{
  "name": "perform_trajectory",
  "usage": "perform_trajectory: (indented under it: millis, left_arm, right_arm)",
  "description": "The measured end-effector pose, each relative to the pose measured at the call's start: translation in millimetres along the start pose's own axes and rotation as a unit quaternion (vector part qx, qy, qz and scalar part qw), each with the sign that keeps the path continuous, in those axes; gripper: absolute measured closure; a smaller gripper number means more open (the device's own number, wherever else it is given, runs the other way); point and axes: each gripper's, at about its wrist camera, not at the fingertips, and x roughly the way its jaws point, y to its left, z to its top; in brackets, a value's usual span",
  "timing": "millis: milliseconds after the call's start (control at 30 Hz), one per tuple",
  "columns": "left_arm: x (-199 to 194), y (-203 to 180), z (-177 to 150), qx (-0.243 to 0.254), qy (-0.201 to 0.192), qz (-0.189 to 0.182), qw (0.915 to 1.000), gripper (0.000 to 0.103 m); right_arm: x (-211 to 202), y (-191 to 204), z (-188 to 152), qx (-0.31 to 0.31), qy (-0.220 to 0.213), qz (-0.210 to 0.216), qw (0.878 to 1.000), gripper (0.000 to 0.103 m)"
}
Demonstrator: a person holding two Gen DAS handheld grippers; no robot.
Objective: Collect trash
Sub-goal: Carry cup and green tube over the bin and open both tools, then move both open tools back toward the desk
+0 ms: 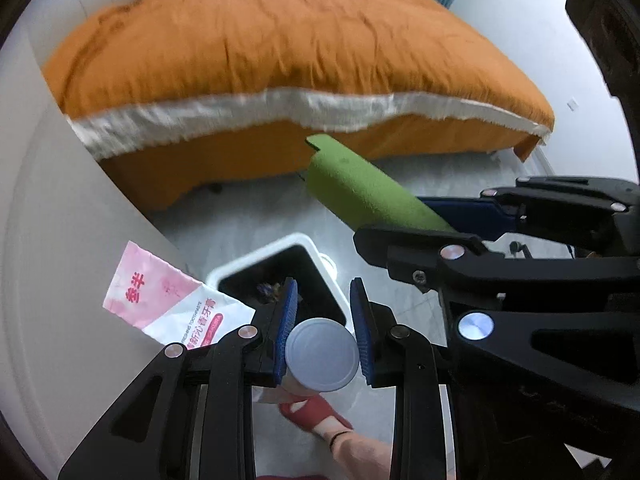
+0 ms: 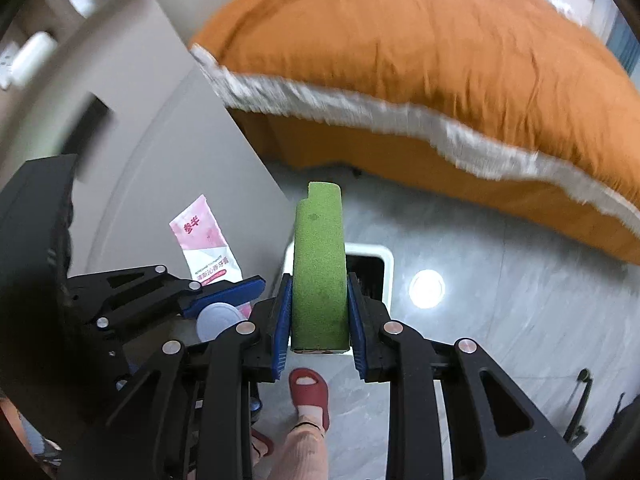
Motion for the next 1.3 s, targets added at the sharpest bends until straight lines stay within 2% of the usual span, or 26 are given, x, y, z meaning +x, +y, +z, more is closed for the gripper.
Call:
perform_trajectory:
  millis: [67,100,133,167,200,300,467,700,967,1067,1200,1300]
  left_arm:
    - [32.8,7.6,-6.7,-0.018,0.019,-0.013,0.9996,0.070]
    - [43.3,8.1,-8.8,-0.024,0.024,-0.022,0.9992,0.035]
    - [59.2,11.5,-13.0,-0.027,0.028,-0.004,0.9993,0.006]
    - [64.2,12.2,-19.3,-0.025,0.023,0.006,0.9994,0.005]
    - [75.6,13.9,-23.9,-0.025,0.029,0.009,0.9992,0.005]
    - [91.8,16.5,-31.0,-0.036,0.044,0.012,0.9983,0.005]
    - [101.6,19.6,-37.4,-0.048,0.052,0.018,0.9973,0.005]
    - [81.2,22.0,-39.4,-0.060,0.044,0.026,0.9969,0.005]
    - [17.9,19.2,-23.0,-0.078,0.009,0.043,0.9960,0.005]
    - [-14.6,13.4,-12.3,-0.084,-0.010,0.055,0.9950,0.005]
    - [-67.7,3.2,4.1,-0.083,-0.044,0.077,0.9926,0.005]
    - [-113.8,-4.4,14.3,-0.084,-0.078,0.106,0.9877,0.005]
  right_arm:
    - [30.8,-8.2,-7.4,-0.004,0.017,-0.004,1.000,0.075]
    - [50.0,-12.4,-12.0,-0.009,0.031,-0.002,0.999,0.068]
    - [59.4,-15.9,-15.8,-0.008,0.034,-0.002,0.999,0.041]
    - [67.8,-20.3,-18.4,-0.003,0.031,-0.007,0.999,0.016]
    - [76.3,-26.6,-20.5,0.005,0.030,-0.011,0.999,0.012]
    - [100.0,-35.5,-25.6,-0.004,0.043,-0.025,0.999,0.012]
    - [108.2,-31.2,-32.7,-0.016,0.050,-0.026,0.998,0.009]
    - [98.0,-21.2,-32.2,-0.029,0.046,-0.020,0.998,0.009]
    - [43.8,-10.5,-16.6,-0.025,0.015,-0.017,0.999,0.007]
    - [16.2,-7.1,-10.2,-0.007,0.007,0.003,1.000,0.006]
    - [-35.2,4.8,-0.1,0.005,-0.034,0.010,0.999,0.006]
    - [-80.3,16.9,8.7,0.001,-0.081,0.009,0.997,0.005]
